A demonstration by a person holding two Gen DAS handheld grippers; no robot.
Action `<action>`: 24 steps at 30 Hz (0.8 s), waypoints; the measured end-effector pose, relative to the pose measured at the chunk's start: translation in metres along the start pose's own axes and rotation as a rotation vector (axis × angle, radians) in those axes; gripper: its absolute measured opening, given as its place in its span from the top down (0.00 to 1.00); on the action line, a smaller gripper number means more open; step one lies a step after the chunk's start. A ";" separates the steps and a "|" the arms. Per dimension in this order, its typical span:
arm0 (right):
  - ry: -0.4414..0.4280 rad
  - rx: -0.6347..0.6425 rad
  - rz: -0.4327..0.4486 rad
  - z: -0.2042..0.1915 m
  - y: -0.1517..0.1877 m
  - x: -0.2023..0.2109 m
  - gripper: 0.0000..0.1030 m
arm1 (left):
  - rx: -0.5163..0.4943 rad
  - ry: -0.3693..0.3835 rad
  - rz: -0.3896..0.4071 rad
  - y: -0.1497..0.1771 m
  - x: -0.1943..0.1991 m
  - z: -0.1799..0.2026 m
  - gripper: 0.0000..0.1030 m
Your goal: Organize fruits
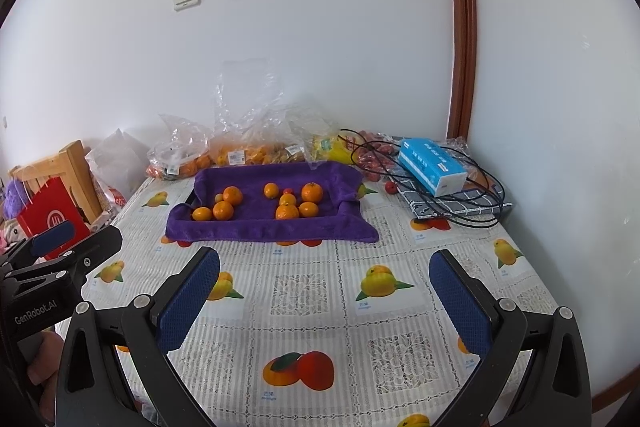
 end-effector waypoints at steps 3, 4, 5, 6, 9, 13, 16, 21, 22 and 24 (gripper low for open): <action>0.000 0.000 0.001 -0.001 0.000 0.001 0.00 | 0.000 0.000 0.001 0.000 0.000 0.000 0.06; -0.002 0.000 0.001 -0.001 0.001 0.001 0.00 | 0.000 0.000 0.000 0.000 0.000 0.000 0.06; -0.003 0.000 0.002 -0.001 0.000 0.001 0.00 | 0.001 -0.001 0.000 0.000 0.000 0.000 0.06; -0.005 0.001 0.003 0.000 0.000 0.000 0.00 | 0.001 0.000 0.000 0.000 0.000 0.000 0.06; -0.014 0.002 0.003 0.000 0.000 0.000 0.00 | 0.002 -0.002 0.000 0.000 0.000 0.001 0.06; -0.013 0.004 0.003 0.000 0.000 0.000 0.00 | 0.003 -0.002 0.000 0.000 0.001 0.001 0.06; -0.012 0.005 0.004 0.000 0.000 0.000 0.00 | 0.002 -0.002 0.001 0.000 0.001 0.001 0.06; -0.017 0.003 0.002 -0.001 0.000 0.001 0.00 | 0.003 -0.003 0.001 0.000 0.001 0.001 0.06; -0.017 0.004 0.003 -0.001 0.000 0.001 0.00 | 0.003 -0.003 0.001 0.000 0.001 0.001 0.06; -0.016 0.005 0.004 0.000 0.000 0.001 0.00 | 0.003 -0.002 0.000 0.000 0.001 0.000 0.06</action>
Point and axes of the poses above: each gripper's, at about its wrist camera, not at the fingertips, and x roughly against the way its jaws point, z to its right, y to its underside, the point moved 8 cm from there along -x, roughly the way its jaws point, and after that the axes turned 6 degrees about -z, right-handed, at the moved point
